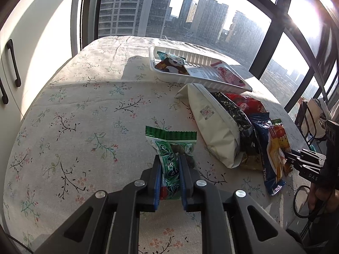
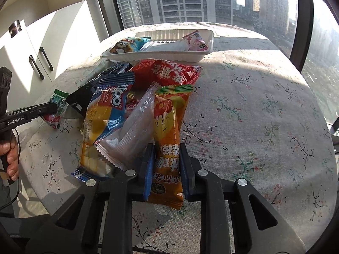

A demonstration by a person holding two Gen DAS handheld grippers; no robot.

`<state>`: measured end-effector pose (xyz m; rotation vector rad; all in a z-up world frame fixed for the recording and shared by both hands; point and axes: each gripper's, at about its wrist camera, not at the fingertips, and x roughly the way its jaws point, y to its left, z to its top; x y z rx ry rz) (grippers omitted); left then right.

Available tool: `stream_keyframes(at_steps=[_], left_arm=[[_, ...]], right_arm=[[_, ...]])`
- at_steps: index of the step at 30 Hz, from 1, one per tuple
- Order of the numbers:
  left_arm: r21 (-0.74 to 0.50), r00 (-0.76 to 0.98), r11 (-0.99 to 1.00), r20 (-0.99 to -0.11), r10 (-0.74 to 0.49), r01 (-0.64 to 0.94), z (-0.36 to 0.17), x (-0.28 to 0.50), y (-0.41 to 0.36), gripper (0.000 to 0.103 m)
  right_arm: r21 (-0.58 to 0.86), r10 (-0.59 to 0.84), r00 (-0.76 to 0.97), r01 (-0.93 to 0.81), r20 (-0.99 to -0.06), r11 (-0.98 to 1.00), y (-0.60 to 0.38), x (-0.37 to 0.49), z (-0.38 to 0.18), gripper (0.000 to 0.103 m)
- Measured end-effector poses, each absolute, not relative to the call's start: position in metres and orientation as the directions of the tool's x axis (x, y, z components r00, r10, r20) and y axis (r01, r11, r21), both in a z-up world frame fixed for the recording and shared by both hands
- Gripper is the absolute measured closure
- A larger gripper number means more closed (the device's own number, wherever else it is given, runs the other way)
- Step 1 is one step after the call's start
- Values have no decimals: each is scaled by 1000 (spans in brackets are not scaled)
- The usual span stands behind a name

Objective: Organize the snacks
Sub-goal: 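Lift the green snack with the left gripper while the right gripper grasps the orange stick snack, then place both held snacks into the white tray and open both grippers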

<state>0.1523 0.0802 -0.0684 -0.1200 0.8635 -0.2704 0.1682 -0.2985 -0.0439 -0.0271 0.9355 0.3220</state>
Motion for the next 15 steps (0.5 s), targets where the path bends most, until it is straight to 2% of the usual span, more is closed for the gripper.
stream_keyframes(at_steps=[4,10,15], left_arm=[[-218,625,958,-727,-285,185,-66,151,83,87],[-226,628,958,-723,-287,177,-65,153,86,87],[-240,626,954,-720,-301,182,-63,155,87,87]], right_arm=[[131,270,569,-273,-777,953,-306,164,-39,88],[146,259,591,-233,-764,962,-328,166,-33,89],[225,314,598,-220,-738,949,-347,169,-29,89]])
